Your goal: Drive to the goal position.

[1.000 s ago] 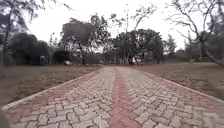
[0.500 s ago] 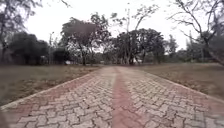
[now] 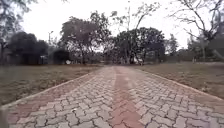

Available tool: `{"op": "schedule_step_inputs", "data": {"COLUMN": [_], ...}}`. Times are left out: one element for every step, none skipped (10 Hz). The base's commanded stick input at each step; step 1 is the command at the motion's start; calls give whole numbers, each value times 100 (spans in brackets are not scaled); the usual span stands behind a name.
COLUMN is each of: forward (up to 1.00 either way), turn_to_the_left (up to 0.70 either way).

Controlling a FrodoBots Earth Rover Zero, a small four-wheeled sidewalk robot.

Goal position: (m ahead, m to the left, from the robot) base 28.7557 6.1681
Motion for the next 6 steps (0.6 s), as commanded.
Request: {"op": "schedule_step_inputs", "data": {"forward": [70, 70, 70, 70, 70, 70], "turn_to_the_left": [0, 0, 0, 0, 0, 0]}}
